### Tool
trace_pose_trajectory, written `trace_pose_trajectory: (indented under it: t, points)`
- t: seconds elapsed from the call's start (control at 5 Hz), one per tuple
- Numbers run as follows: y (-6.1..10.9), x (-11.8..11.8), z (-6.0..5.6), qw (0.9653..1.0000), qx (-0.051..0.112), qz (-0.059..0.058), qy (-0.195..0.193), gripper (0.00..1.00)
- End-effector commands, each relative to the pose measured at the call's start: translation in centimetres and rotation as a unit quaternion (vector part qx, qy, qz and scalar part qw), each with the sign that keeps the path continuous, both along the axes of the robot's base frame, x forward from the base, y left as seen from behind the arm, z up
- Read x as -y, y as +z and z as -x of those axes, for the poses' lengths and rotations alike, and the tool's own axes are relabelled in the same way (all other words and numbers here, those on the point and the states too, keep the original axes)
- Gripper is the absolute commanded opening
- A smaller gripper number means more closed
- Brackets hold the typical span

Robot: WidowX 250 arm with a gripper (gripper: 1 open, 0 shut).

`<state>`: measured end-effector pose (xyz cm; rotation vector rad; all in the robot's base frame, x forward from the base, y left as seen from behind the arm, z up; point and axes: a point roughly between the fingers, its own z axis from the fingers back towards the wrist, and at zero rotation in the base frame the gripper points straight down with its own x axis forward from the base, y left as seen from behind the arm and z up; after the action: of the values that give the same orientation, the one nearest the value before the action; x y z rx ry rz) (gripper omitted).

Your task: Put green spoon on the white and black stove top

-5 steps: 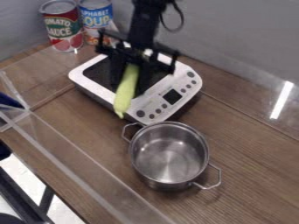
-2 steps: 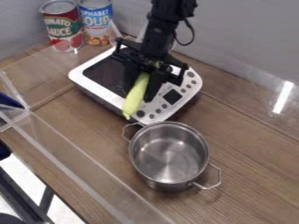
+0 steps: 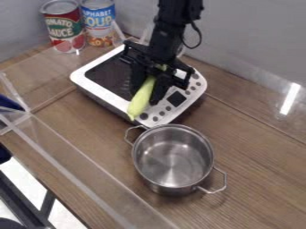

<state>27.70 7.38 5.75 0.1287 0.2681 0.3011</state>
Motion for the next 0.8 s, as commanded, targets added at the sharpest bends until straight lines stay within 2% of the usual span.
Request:
trace_pose_trajectory:
  t: [0.0,0.2,0.4,0.6]
  points:
    - [0.5,-0.4,-1.2,0.9995,0.031,0.002,0.007,1.0]
    - [1.6,-0.3,-1.7,0.9988,0.049,0.004,0.009,0.0]
    - [3.0,-0.4,-1.5,0.9984,0.055,0.012,0.003,1.0]
    - [4.2,-0.6,-1.5,0.9981,0.059,0.017,-0.006,0.0]
